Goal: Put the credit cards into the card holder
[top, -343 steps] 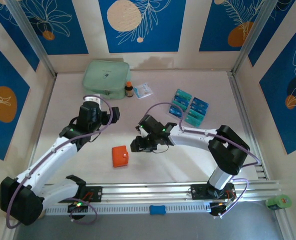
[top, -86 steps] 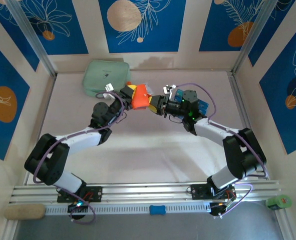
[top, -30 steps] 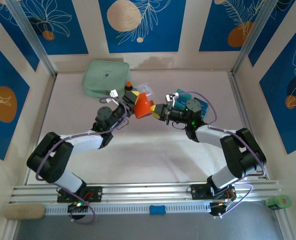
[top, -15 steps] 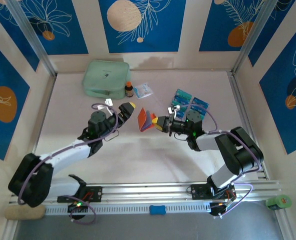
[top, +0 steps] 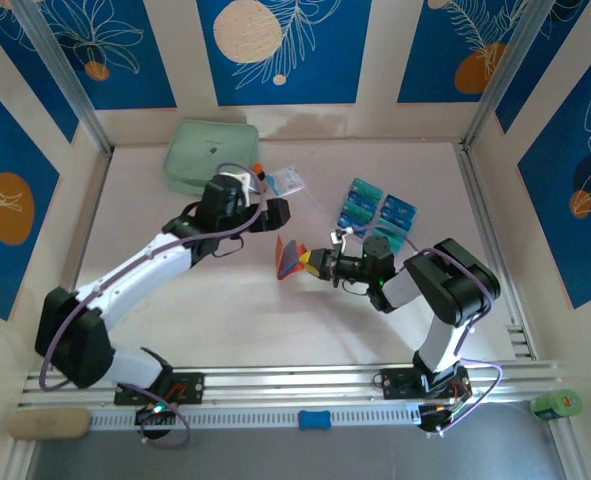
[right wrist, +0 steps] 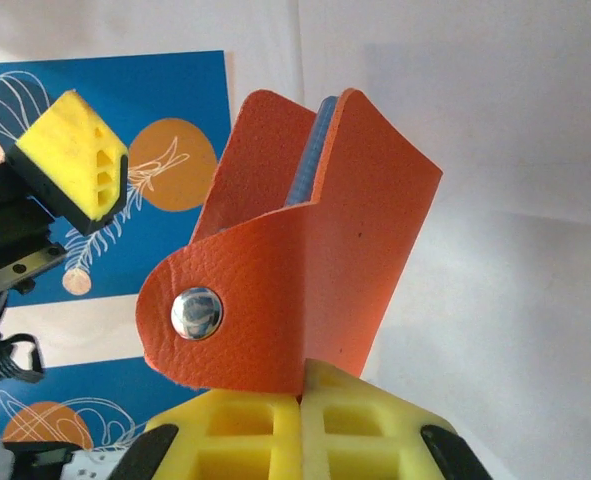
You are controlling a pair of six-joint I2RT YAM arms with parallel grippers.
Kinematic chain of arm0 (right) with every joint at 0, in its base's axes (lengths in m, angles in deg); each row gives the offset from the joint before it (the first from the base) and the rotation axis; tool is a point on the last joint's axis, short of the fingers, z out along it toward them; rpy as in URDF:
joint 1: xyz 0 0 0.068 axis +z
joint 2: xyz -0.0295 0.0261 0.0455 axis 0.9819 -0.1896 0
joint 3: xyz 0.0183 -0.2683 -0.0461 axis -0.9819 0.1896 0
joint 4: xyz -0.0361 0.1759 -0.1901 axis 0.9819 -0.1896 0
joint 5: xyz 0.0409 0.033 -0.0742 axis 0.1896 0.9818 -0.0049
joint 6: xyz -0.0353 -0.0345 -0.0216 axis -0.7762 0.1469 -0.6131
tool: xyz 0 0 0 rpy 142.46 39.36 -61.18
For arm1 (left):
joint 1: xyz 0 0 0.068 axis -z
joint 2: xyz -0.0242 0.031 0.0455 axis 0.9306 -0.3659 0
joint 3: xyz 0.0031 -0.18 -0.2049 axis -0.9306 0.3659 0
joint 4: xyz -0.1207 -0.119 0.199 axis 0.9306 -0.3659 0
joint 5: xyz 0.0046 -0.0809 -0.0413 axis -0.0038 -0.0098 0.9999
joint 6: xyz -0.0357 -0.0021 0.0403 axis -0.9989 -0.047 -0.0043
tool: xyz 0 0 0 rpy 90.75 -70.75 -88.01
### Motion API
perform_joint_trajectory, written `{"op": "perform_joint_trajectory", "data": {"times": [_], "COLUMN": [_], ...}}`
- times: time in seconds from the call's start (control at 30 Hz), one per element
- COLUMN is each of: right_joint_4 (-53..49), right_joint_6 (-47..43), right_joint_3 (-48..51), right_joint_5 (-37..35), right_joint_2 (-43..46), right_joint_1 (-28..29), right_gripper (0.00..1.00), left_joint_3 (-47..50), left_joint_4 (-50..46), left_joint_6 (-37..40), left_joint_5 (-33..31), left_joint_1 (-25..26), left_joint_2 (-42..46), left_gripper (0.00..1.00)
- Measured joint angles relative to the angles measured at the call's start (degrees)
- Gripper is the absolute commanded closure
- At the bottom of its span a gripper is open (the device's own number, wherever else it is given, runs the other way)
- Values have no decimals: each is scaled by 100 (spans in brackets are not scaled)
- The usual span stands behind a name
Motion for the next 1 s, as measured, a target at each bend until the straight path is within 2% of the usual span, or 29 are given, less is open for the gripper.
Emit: {"op": "perform_joint_trajectory", "data": {"times": [0.13,0.33,0.77,0.9,1.0], "right_joint_4": [236,365,470,448,417], "right_joint_6": [13,20,-94,-175,-234], "right_joint_3": [4,4,111,216,297], "right_joint_5": [-81,-153,-450,-601,-715], "right_joint_2": [-221,-295,-560,-673,-684], "right_joint_1": [44,55,240,328,389], "right_gripper": [100,100,100,87,70], "left_joint_3": [-323,-337,345,509,590], "left_joint_4": [-787,-1427,-1495,-1482,-1478], "left_joint_6": [503,874,949,1049,1075], "left_joint_5": [-376,-820,-1508,-1670,-1788], "left_joint_1": [297,424,459,503,509], "left_joint_2": [-492,-785,-793,-796,-796], "left_gripper": [0,0,0,0,0]}}
